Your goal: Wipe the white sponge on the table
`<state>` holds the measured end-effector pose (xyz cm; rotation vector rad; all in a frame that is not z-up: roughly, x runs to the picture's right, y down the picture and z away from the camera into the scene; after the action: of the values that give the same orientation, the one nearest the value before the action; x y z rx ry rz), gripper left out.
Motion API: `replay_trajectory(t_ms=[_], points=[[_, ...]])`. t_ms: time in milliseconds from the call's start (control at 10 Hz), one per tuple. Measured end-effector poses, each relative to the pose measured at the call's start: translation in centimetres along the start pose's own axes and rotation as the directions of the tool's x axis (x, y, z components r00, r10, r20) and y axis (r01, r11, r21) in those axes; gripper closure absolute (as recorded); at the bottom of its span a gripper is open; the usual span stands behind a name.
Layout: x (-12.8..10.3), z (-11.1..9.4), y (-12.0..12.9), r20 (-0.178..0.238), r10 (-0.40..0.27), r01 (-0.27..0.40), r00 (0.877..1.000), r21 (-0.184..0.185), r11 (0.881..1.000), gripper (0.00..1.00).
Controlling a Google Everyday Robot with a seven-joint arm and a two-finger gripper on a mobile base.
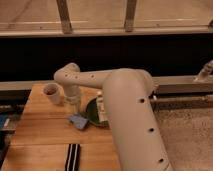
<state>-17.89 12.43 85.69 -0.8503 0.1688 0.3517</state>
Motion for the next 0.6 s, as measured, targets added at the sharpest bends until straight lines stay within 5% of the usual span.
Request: replay_trajectory(t_ms=[400, 600], points=[[-5.5, 0.4, -0.1, 0.050, -0.064, 0.067, 0.997, -0.046, 0.997, 1.00], [-7.4, 0.2, 2.4, 0.065, -0.126, 0.131, 0.990, -0.078, 0.988, 1.00]])
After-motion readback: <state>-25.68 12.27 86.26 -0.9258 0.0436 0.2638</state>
